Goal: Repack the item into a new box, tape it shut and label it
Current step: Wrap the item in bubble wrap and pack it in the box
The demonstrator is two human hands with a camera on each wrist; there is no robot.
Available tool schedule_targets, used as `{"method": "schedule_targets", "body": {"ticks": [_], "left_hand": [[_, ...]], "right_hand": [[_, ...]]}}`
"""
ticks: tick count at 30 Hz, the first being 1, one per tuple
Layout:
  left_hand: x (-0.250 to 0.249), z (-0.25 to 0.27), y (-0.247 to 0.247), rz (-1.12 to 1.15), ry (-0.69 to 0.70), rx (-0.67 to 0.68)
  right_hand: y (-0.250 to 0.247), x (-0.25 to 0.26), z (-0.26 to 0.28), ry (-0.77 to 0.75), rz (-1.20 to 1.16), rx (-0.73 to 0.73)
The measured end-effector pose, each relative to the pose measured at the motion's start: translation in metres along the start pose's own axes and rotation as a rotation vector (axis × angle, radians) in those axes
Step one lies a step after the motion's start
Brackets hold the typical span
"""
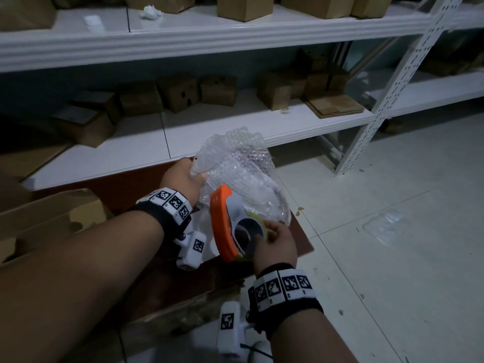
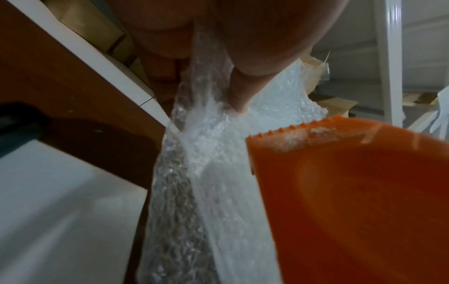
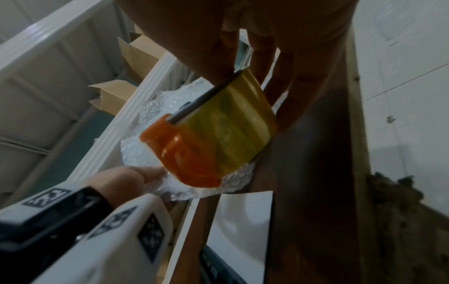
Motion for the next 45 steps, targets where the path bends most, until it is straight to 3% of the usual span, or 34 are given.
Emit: {"method": "schedule_targets", "body": {"ticks": [9,15,19,27,34,38,39,41,45], "left_hand": [[0.002,0.009,-0.017,-0.082,-0.016,-0.031],[0.011,0.001,-0.047,-0.047,-0.207,-0.09],[0.013,0.0,-0.06,-0.013,-0.202,-0.103],[0.008,0.025,-0.083,0.245,-0.22,-0.262],[0.028,0.072,-0.115,0.533,-0.288,-0.206],[0.044,0.109,-0.134,0.779,-0.331,-0.169],[0.049,0.119,-0.139,0.842,-0.34,-0.17],[0.055,0.139,-0.15,0.956,-0.349,-0.17],[0.078,0.169,-0.157,1.151,-0.412,-0.154]], "right_hand": [[-0.002,0.009,0.01,-0.008,-0.07,-0.055],[-0.021,0.009,0.004,0.071,-0.216,-0.216],[-0.028,0.006,-0.001,0.073,-0.219,-0.256],[-0.006,-0.013,-0.008,0.278,-0.091,-0.185],[0.012,-0.017,-0.002,0.256,0.025,-0.029],[0.009,0.015,0.035,0.148,-0.043,-0.129],[0.009,0.027,0.048,0.097,-0.163,-0.11],[0.018,0.046,0.076,0.038,-0.406,0.106],[0.049,0.056,0.128,0.361,-0.786,0.577]]}}
Point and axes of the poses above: each hand's wrist, its own z-axis away from the middle knuckle, its own y-axis out of the palm, x = y × z, the point moved 2 cm from there along -z, towards the middle knuckle, and after that the axes turned 9 degrees about -z, right-handed, at the moved point
